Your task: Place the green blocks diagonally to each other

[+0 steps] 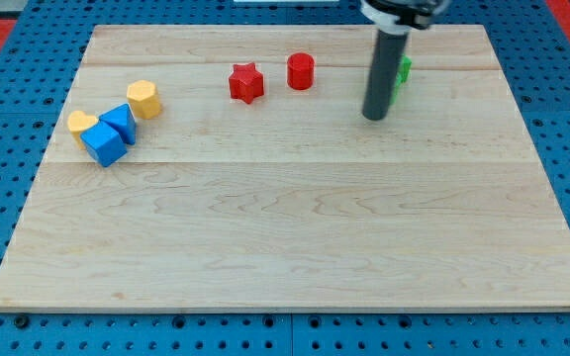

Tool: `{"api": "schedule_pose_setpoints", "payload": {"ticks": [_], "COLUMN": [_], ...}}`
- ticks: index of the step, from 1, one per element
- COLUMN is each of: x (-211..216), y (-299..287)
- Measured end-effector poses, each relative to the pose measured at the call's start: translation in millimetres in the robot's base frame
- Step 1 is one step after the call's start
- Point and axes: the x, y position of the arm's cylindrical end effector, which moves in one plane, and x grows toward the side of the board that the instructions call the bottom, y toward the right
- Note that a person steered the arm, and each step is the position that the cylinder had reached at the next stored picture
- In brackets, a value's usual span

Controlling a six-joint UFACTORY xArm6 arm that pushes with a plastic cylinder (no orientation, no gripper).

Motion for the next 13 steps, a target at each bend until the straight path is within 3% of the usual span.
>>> {"api": "schedule_pose_setpoints", "payload": {"ticks": [1,2,3,4,5,6,7,8,9,11,12,13], "x": [-35,-52,-45,-7,3,-38,0,33,23,-105,-118,-83], "y": [-23,-6,33,56,57,102,148,101,132,161,116,60]}}
